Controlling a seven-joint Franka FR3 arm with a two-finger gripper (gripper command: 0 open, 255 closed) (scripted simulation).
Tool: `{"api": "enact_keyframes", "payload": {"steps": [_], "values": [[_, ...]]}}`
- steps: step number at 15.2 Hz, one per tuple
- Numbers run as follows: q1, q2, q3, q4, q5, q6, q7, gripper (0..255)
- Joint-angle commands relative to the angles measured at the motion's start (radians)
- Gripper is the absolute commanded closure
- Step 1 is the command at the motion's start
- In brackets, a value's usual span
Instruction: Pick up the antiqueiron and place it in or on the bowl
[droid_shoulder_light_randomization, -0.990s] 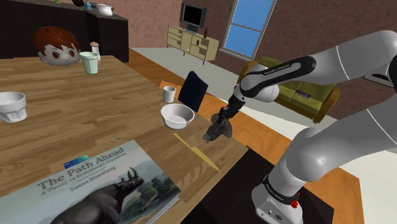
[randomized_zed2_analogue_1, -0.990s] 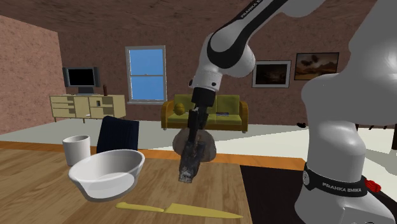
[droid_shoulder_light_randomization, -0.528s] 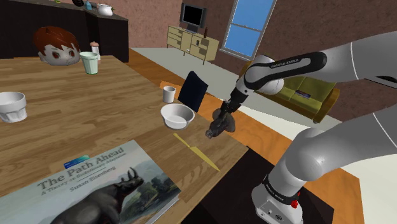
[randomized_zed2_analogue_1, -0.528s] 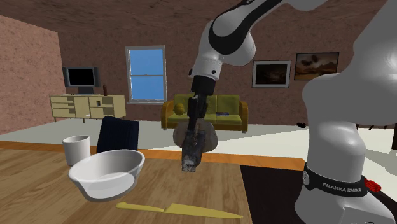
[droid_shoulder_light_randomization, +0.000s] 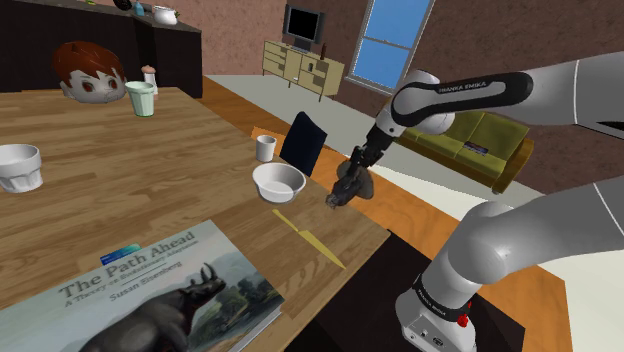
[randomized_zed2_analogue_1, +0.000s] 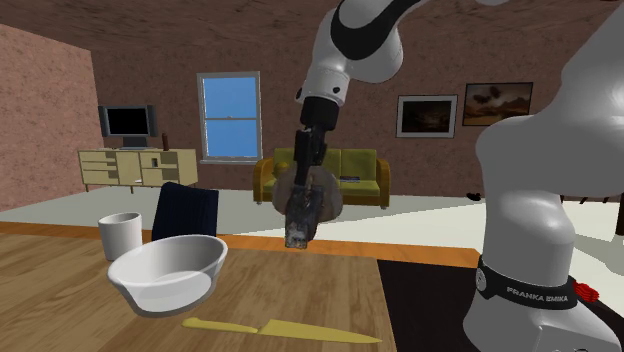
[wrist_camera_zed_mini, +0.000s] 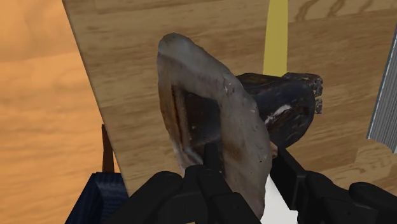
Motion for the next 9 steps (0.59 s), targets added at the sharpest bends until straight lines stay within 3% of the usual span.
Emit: {"api": "enact_keyframes", "payload": {"steps": [1,7,9], "values": [[-0.004,-0.015,0.004,0.019,-0.005,-0.033,0.007,255],[-0.009,-0.042,0.016,0.07,-0.011,-0.109,0.027,255],[0.02,0.031,0.026,0.136,0.011,-0.1,0.043,255]]}}
